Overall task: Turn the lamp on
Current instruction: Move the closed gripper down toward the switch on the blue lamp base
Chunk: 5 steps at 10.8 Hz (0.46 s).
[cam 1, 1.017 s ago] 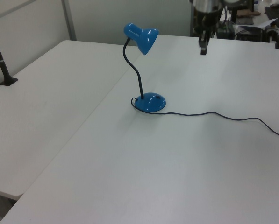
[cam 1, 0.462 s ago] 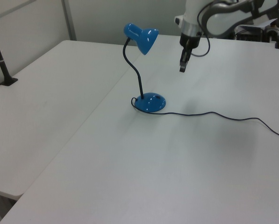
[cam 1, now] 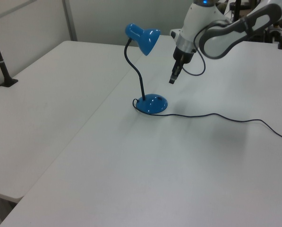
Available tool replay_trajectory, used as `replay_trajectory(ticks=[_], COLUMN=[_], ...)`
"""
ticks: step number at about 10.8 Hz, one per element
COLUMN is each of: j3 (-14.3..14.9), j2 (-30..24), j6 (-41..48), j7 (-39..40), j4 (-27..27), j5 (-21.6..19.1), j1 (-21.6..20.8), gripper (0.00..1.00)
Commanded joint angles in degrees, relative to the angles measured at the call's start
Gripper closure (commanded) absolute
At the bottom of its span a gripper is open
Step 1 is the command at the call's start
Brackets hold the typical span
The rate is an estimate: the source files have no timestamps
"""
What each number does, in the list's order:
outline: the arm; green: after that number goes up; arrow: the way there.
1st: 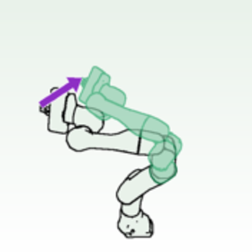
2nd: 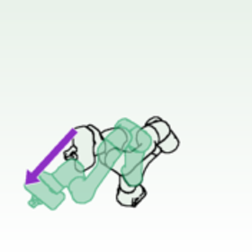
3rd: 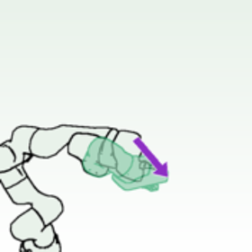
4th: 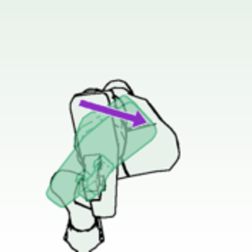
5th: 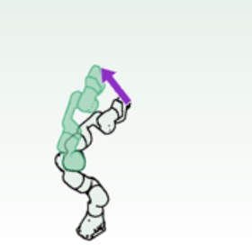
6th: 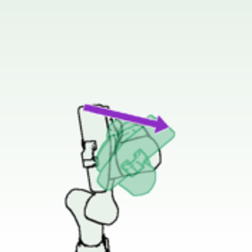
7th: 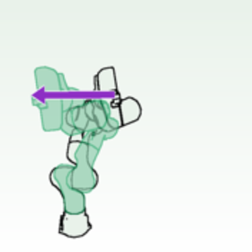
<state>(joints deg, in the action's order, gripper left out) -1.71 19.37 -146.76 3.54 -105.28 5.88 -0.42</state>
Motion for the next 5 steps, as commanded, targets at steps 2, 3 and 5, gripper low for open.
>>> replay_trajectory(ticks=[2,3,5], j3=[-0.93,-1.19,-1.89], j2=[4.97,5.58,6.99], j6=[-11.52,-11.53,-14.06], j7=[0.68,0.68,0.5], j4=[-0.28,-0.02,0.25], j5=[-0.34,-0.34,-0.34], j1=[-0.28,-0.28,-0.28], gripper=[1.0,1.0,1.0])
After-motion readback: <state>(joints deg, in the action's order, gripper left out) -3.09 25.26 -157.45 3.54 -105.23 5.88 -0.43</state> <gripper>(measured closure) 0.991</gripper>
